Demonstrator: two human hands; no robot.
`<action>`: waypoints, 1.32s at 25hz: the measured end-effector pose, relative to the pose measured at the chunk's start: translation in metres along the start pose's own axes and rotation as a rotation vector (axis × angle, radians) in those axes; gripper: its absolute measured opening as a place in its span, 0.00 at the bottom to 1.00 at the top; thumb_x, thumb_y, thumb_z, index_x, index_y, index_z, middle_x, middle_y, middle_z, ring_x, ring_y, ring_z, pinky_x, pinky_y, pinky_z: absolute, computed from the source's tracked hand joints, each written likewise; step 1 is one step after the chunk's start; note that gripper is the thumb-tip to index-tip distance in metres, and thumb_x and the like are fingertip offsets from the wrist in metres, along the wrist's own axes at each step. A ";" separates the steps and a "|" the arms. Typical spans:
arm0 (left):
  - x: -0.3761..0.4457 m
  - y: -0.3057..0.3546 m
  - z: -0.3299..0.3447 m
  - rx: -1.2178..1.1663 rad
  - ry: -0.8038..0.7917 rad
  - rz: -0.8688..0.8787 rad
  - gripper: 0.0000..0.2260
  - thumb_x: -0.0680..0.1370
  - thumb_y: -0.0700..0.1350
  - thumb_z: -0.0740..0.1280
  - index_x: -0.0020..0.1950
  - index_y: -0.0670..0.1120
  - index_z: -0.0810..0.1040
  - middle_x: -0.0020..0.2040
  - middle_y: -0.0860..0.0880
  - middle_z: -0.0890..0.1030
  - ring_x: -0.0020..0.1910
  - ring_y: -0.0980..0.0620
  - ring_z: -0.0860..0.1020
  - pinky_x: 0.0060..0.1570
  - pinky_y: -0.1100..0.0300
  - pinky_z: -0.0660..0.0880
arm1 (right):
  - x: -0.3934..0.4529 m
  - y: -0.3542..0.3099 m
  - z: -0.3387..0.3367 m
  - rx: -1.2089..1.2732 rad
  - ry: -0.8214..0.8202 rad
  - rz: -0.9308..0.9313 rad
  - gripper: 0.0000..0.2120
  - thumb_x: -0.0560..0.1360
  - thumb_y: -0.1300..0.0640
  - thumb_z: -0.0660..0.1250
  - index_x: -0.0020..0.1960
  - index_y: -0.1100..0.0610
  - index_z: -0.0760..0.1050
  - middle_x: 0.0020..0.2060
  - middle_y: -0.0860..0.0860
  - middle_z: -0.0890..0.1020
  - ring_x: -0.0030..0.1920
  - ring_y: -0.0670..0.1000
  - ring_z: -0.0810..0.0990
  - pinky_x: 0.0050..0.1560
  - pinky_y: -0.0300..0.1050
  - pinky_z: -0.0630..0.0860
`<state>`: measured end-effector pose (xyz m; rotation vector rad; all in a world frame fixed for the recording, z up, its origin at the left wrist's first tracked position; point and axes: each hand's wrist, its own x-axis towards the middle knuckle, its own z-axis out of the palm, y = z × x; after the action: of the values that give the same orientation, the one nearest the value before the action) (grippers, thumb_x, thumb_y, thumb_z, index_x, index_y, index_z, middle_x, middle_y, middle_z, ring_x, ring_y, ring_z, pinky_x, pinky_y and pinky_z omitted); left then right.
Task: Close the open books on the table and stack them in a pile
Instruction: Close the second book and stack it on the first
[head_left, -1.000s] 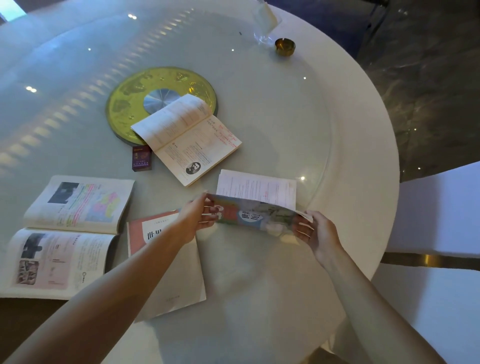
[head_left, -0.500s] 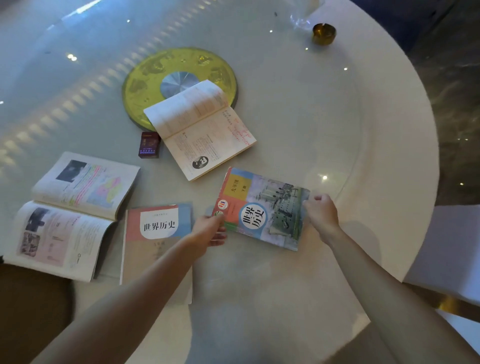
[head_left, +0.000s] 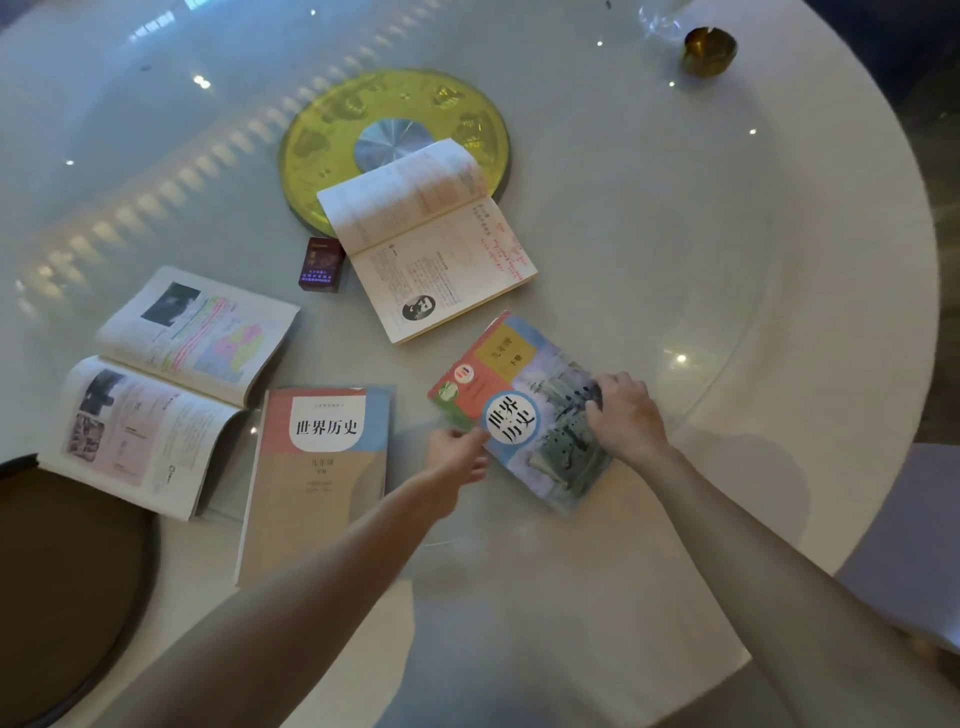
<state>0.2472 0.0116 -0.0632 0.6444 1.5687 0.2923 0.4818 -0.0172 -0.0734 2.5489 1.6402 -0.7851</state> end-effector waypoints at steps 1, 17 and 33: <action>0.004 0.003 0.000 0.009 0.029 0.026 0.05 0.80 0.40 0.67 0.53 0.42 0.75 0.38 0.45 0.75 0.32 0.51 0.74 0.33 0.60 0.74 | -0.006 0.004 0.002 0.047 0.002 0.020 0.17 0.80 0.54 0.62 0.65 0.61 0.75 0.62 0.61 0.77 0.63 0.64 0.74 0.61 0.56 0.74; 0.004 -0.002 -0.018 0.363 0.056 0.126 0.10 0.76 0.37 0.73 0.56 0.42 0.77 0.55 0.40 0.82 0.49 0.46 0.81 0.45 0.51 0.82 | -0.102 -0.013 0.053 0.763 0.011 0.566 0.09 0.77 0.58 0.65 0.40 0.55 0.68 0.33 0.50 0.74 0.32 0.52 0.70 0.33 0.46 0.65; -0.020 -0.001 -0.206 0.133 0.150 0.300 0.04 0.77 0.42 0.73 0.50 0.48 0.82 0.48 0.42 0.86 0.45 0.44 0.86 0.43 0.47 0.84 | -0.102 -0.172 0.048 0.965 -0.258 0.214 0.05 0.77 0.65 0.70 0.51 0.62 0.82 0.51 0.62 0.86 0.45 0.57 0.83 0.53 0.64 0.82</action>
<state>0.0462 0.0391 -0.0235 0.9835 1.6430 0.4720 0.2823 -0.0393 -0.0298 2.8435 0.9938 -2.1681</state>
